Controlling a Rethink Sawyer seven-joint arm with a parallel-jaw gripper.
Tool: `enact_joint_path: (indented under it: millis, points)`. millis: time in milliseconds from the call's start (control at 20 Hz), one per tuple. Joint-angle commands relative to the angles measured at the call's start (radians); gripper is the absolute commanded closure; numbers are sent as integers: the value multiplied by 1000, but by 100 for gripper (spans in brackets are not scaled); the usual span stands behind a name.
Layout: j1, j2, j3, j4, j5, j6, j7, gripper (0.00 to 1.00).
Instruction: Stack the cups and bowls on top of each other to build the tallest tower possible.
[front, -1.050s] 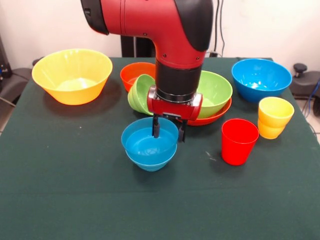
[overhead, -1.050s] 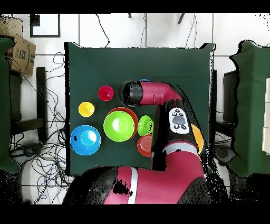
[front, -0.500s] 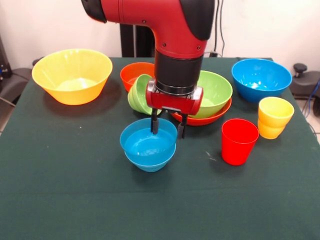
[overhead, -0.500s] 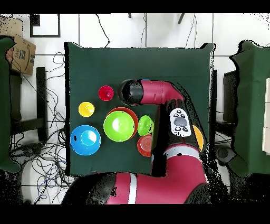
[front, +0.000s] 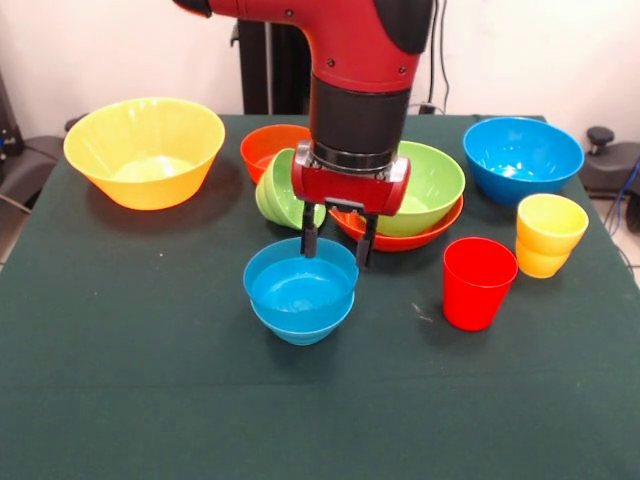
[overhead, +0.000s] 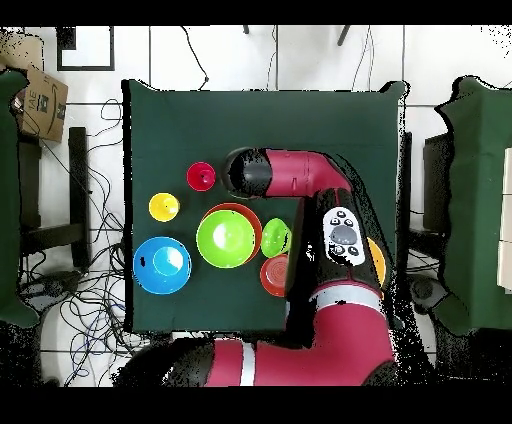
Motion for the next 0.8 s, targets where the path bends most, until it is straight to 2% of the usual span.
enact_joint_path:
  millis: [50,550,800]
  points:
    - [35,-24,30,99,22,33,109,0]
    - [65,-45,-5,201,39,-52,182,0]
    - [74,-46,-16,223,51,-64,195,0]
